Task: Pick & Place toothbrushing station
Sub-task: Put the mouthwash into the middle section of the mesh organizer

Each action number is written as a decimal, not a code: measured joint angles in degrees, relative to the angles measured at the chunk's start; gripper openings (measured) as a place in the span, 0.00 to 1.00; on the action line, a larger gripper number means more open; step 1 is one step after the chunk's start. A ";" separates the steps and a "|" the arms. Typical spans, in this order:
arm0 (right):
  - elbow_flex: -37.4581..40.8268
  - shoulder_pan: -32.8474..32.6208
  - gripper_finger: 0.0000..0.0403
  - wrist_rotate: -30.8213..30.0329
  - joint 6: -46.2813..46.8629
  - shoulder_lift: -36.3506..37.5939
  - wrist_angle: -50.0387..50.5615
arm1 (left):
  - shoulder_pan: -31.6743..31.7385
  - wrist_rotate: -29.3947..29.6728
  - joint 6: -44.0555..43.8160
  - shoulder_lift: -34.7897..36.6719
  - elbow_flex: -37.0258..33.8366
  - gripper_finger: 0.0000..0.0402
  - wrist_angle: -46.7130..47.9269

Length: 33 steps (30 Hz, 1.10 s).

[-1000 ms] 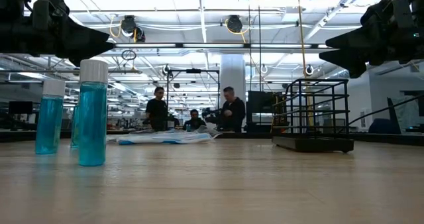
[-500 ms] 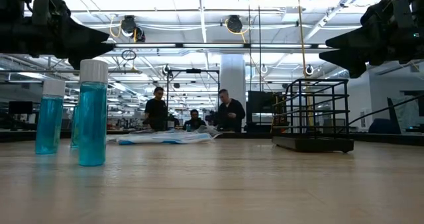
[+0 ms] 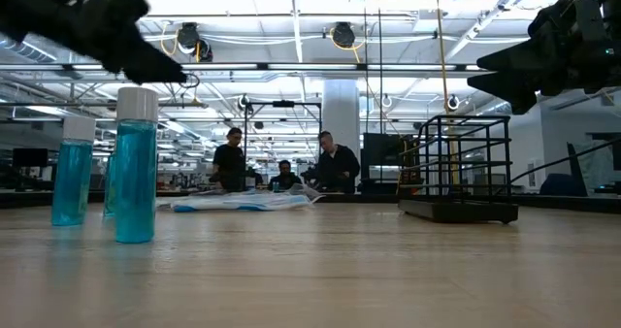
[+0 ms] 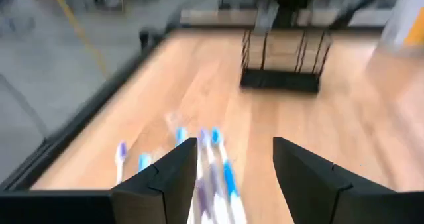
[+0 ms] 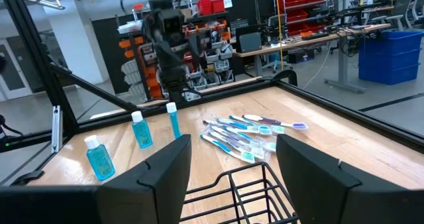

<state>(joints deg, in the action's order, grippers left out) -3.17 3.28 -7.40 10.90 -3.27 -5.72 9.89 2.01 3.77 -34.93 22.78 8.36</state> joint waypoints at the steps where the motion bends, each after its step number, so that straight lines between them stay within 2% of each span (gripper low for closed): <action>1: 0.01 0.00 0.53 0.00 0.00 0.00 0.00 | 0.00 0.76 -1.20 -3.55 3.50 0.50 4.08; 4: 0.01 0.01 0.53 0.00 0.02 0.00 0.00 | 0.04 1.22 -8.16 -12.86 12.85 0.50 17.31; 7: 0.00 0.01 0.53 0.00 0.00 -0.01 -0.01 | -0.27 -1.91 -12.21 -18.78 20.02 0.50 29.25; 9: 0.00 -0.01 0.53 0.00 0.01 0.00 -0.01 | -1.19 -3.52 -15.15 -20.39 22.23 0.50 35.32; 11: -0.01 -0.01 0.53 0.00 0.00 -0.02 0.00 | -3.14 -2.23 -17.65 -19.85 21.55 0.50 36.08; 15: -0.01 0.01 0.53 0.00 0.00 -0.02 0.00 | -9.71 7.83 -21.23 -11.69 15.27 0.50 29.51; 18: 0.00 0.00 0.53 0.00 0.00 -0.02 0.00 | -14.85 15.99 -24.04 -2.56 6.93 0.50 22.96; 20: -0.01 0.00 0.53 0.00 0.00 -0.01 -0.02 | -17.68 18.93 -26.70 3.82 0.93 0.50 19.87; 23: 0.01 0.01 0.53 0.00 0.02 -0.02 0.00 | -20.58 20.13 -33.32 11.27 -7.12 0.50 17.37; 26: 0.00 0.00 0.53 0.00 0.00 -0.02 0.00 | -23.12 18.89 -39.14 15.70 -12.42 0.50 16.71; 28: 0.00 0.00 0.53 0.00 0.00 0.00 -0.01 | -24.94 18.50 -42.08 16.81 -14.15 0.50 17.28; 33: 0.01 -0.01 0.53 0.02 0.00 -0.02 0.00 | -28.69 20.41 -42.53 15.18 -12.83 0.50 17.71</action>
<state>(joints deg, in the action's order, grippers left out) -3.16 3.27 -7.38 10.90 -3.29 -5.72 -18.80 22.43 -38.76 -19.75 9.94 26.07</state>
